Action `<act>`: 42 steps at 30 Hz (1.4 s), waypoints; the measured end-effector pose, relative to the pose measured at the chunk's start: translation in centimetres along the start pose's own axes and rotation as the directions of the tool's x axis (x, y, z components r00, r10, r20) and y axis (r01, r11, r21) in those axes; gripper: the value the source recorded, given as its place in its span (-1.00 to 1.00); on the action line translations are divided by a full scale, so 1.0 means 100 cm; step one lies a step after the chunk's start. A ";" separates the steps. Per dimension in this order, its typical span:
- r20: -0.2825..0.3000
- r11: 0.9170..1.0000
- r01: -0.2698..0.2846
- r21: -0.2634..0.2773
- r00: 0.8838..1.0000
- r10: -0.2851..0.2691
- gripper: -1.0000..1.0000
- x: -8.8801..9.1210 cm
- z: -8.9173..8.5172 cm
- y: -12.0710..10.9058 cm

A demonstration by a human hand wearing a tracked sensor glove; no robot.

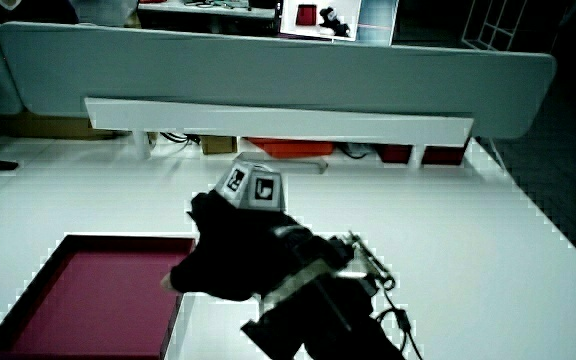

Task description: Pick mouse from desk

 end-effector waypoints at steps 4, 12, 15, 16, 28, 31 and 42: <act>-0.059 0.998 0.057 -0.005 0.997 -0.057 0.00 0.022 0.003 0.009; -0.127 0.988 0.151 -0.018 0.980 -0.152 0.00 0.063 0.003 0.023; -0.151 0.979 0.202 -0.032 0.967 -0.205 0.00 0.083 0.000 0.028; -0.166 0.977 0.212 -0.037 0.962 -0.215 0.00 0.087 -0.001 0.029; -0.187 0.932 0.347 -0.109 0.913 -0.362 0.00 0.136 -0.029 0.048; -0.196 0.925 0.357 -0.127 0.906 -0.376 0.00 0.144 -0.037 0.051; -0.161 0.888 0.421 -0.185 0.879 -0.449 0.00 0.165 -0.064 0.062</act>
